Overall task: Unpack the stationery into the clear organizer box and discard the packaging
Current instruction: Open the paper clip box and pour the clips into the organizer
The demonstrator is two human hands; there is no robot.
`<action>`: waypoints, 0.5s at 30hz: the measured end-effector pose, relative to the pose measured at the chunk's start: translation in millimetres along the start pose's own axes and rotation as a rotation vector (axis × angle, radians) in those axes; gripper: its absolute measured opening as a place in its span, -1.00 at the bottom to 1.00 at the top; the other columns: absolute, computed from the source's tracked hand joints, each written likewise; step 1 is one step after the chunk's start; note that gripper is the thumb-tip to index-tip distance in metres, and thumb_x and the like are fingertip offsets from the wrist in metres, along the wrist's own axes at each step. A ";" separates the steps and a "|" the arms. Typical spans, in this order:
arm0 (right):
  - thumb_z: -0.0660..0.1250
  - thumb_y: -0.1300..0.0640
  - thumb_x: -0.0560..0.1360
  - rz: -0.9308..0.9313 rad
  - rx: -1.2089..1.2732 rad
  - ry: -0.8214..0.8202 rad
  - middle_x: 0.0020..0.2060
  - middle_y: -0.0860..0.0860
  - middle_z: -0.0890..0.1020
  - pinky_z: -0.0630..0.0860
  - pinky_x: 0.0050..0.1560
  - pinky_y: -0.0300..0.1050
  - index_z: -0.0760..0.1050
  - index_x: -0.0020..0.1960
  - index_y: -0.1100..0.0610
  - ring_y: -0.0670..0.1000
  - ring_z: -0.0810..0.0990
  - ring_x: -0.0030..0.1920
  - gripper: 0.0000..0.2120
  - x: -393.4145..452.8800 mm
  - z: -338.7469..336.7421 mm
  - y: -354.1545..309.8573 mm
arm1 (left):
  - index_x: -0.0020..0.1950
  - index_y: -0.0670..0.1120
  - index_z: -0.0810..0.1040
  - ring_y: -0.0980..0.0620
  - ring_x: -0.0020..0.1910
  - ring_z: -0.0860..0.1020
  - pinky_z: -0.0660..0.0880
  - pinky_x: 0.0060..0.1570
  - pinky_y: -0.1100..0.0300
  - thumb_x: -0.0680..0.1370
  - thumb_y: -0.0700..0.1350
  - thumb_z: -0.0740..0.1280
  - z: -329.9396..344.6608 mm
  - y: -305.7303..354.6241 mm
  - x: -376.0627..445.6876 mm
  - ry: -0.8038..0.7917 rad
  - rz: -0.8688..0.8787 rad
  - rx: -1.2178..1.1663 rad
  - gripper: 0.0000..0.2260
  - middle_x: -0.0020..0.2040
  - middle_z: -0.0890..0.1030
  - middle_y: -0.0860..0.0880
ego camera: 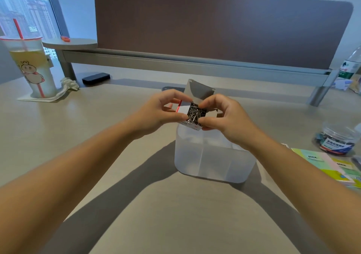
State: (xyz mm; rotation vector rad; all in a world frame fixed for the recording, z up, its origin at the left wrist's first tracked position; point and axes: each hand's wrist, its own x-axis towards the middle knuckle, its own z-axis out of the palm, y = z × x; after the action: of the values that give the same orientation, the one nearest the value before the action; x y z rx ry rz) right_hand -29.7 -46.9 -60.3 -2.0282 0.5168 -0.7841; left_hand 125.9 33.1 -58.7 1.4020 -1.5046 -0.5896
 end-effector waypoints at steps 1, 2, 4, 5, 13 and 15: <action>0.34 0.31 0.41 -0.007 -0.024 0.010 -0.16 -0.11 0.48 0.59 -0.19 -0.22 0.38 -0.19 -0.05 -0.03 0.53 -0.16 -0.73 0.0 0.0 0.2 | -0.08 0.06 0.46 0.07 -0.03 0.51 0.53 -0.07 0.25 0.44 -0.31 0.32 0.2 -0.2 0.2 -0.008 0.002 -0.012 -0.75 -0.02 0.49 0.07; 0.34 0.30 0.40 -0.012 -0.044 0.019 -0.16 -0.12 0.47 0.59 -0.19 -0.20 0.38 -0.19 -0.05 -0.03 0.53 -0.17 -0.73 -0.2 -0.2 -0.1 | -0.09 0.07 0.46 0.04 -0.03 0.52 0.54 -0.05 0.21 0.44 -0.31 0.32 0.3 -0.2 0.3 -0.015 0.003 -0.027 -0.74 -0.03 0.50 0.07; 0.35 0.29 0.40 -0.014 -0.074 0.036 -0.17 -0.13 0.47 0.58 -0.17 -0.16 0.37 -0.19 -0.06 0.01 0.53 -0.16 -0.73 -1.7 -0.4 -1.1 | -0.08 0.06 0.46 -0.02 0.02 0.53 0.53 0.02 0.13 0.43 -0.31 0.32 0.7 -0.5 0.8 -0.032 0.012 -0.033 -0.74 -0.03 0.51 0.05; 0.35 0.29 0.40 -0.013 -0.082 0.047 -0.17 -0.13 0.46 0.59 -0.17 -0.16 0.37 -0.19 -0.06 0.03 0.54 -0.14 -0.73 -2.7 -0.5 -1.4 | -0.07 0.06 0.46 -0.04 0.05 0.52 0.52 0.06 0.09 0.43 -0.30 0.32 1.1 -0.6 1.4 -0.037 0.021 -0.013 -0.75 -0.02 0.52 0.04; 0.33 0.32 0.41 0.033 -0.053 0.106 -0.18 -0.13 0.45 0.58 -0.31 -0.30 0.40 -0.14 0.04 -0.04 0.55 -0.18 -0.79 -11.8 -5.4 -6.9 | -0.06 0.10 0.44 -0.09 0.06 0.54 0.54 0.08 0.03 0.42 -0.27 0.35 8.0 6.2 7.8 -0.068 0.073 0.088 -0.72 0.03 0.51 0.00; 0.34 0.32 0.41 0.037 -0.063 0.112 -0.19 -0.13 0.45 0.58 -0.31 -0.31 0.40 -0.15 0.03 -0.05 0.54 -0.20 -0.78 -13.9 -5.6 -8.4 | -0.03 0.08 0.46 -0.08 0.08 0.53 0.53 0.09 0.03 0.42 -0.27 0.35 9.7 6.4 8.6 -0.076 0.081 0.108 -0.73 0.06 0.51 0.01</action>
State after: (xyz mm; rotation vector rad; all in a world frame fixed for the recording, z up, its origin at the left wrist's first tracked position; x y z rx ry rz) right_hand -43.0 -37.2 -55.4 -2.0341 0.6482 -0.8723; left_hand 115.4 24.0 -54.7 1.4066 -1.6665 -0.5236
